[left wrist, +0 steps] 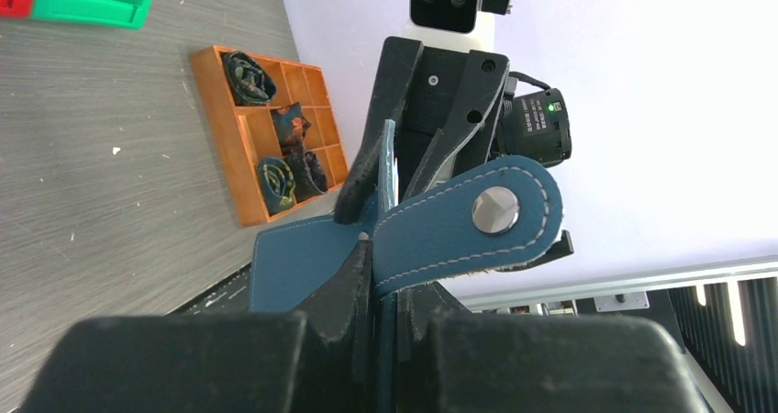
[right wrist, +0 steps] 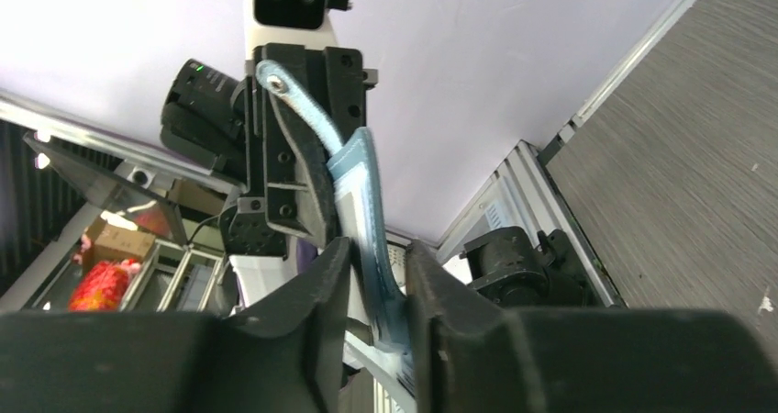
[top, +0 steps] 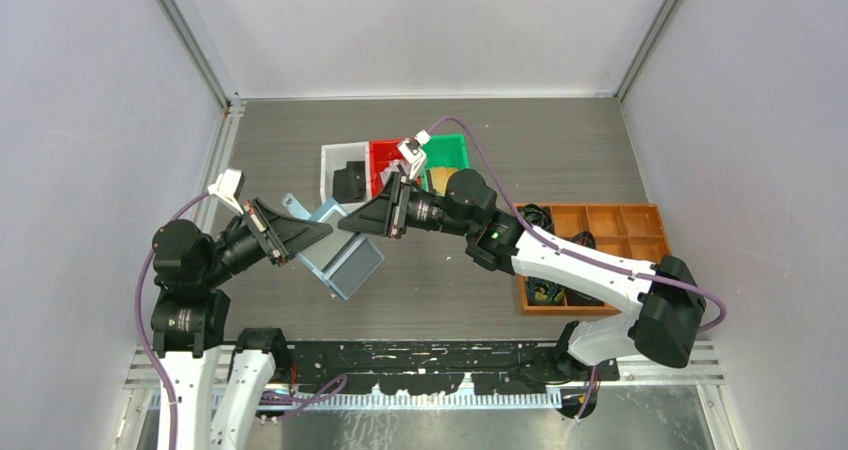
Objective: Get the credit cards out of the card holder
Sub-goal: Remove the credit card from the card holder.
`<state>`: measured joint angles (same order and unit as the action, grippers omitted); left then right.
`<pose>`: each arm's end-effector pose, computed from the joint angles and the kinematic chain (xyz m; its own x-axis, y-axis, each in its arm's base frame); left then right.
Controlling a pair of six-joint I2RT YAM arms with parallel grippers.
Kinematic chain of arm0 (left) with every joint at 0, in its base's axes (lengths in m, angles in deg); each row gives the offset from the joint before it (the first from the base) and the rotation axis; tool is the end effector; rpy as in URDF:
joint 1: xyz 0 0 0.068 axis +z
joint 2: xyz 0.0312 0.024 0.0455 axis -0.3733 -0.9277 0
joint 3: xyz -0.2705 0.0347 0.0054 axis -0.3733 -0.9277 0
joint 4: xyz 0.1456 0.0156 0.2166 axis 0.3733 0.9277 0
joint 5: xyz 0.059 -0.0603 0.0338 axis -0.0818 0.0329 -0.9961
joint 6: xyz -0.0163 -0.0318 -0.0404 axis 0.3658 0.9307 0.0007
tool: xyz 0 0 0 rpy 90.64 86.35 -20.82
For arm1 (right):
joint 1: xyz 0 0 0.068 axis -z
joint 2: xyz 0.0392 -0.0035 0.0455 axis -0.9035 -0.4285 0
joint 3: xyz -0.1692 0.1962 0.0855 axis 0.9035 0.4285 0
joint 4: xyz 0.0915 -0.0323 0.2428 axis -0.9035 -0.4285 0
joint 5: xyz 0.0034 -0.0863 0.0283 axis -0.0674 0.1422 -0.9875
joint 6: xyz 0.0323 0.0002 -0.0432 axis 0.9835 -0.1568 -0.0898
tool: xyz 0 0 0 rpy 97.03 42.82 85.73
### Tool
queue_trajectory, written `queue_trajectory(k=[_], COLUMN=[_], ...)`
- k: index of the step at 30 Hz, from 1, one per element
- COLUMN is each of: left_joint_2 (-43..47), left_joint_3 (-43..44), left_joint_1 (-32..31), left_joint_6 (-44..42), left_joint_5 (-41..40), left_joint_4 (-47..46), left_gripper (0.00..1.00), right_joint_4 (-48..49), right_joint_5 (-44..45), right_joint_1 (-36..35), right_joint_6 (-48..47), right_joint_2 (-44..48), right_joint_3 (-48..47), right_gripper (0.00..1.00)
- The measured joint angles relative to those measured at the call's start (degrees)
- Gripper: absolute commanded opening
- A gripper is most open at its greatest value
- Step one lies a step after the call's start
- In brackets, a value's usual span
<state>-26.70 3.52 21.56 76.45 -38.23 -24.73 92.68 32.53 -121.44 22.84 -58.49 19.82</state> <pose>0.0866 -0.0283 0.3792 -0.7478 -0.5739 -0.3339 0.2399 0.2353 -0.9418 0.1638 0.2756 0.3632 -0.8466 0.1984 -0.4938 -0.5008 0.0165 0.8654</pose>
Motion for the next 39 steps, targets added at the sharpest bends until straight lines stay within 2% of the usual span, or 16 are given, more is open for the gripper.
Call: queue_trajectory(k=[3,7,12,16,22,25,27,30,39], left_joint_2=[0.0,0.0,0.0,0.0,0.0,0.0,0.0,0.0,0.0], left_joint_3=[0.0,0.0,0.0,0.0,0.0,0.0,-0.1,-0.6,-0.9], left_joint_1=[0.0,0.1,0.0,0.0,0.0,0.0,0.0,0.0,0.0], left_joint_6=[0.6,0.7,0.3,0.2,0.4,0.8,1.3,2.6,4.0], left_joint_5=[0.1,0.2,0.3,0.3,0.3,0.3,0.3,0.3,0.3], left_joint_4=[-0.2,-0.3,0.0,0.3,0.4,0.4,0.1,-0.8,-2.4], left_gripper=[0.03,0.05,0.17,0.18,0.14,0.23,0.24,0.24,0.13], right_joint_4=[1.8,3.0,3.5,3.9,3.9,4.2,4.7,5.3,5.9], right_joint_5=[-1.4,-2.4,-2.4,-2.6,-2.8,-2.9,-3.0,-3.0,-3.2], right_joint_1=[0.0,0.1,0.2,0.2,0.2,0.3,0.3,0.3,0.3], right_joint_6=[1.1,2.3,2.9,3.1,3.4,3.7,3.8,4.0,4.5], right_joint_2=[0.0,0.1,0.3,0.5,0.5,0.5,0.6,0.7,0.9], right_joint_3=[0.0,0.2,0.9,1.3,1.4,1.6,1.8,2.3,2.5], right_gripper=[0.11,0.05,0.03,0.03,0.03,0.03,0.03,0.03,0.04])
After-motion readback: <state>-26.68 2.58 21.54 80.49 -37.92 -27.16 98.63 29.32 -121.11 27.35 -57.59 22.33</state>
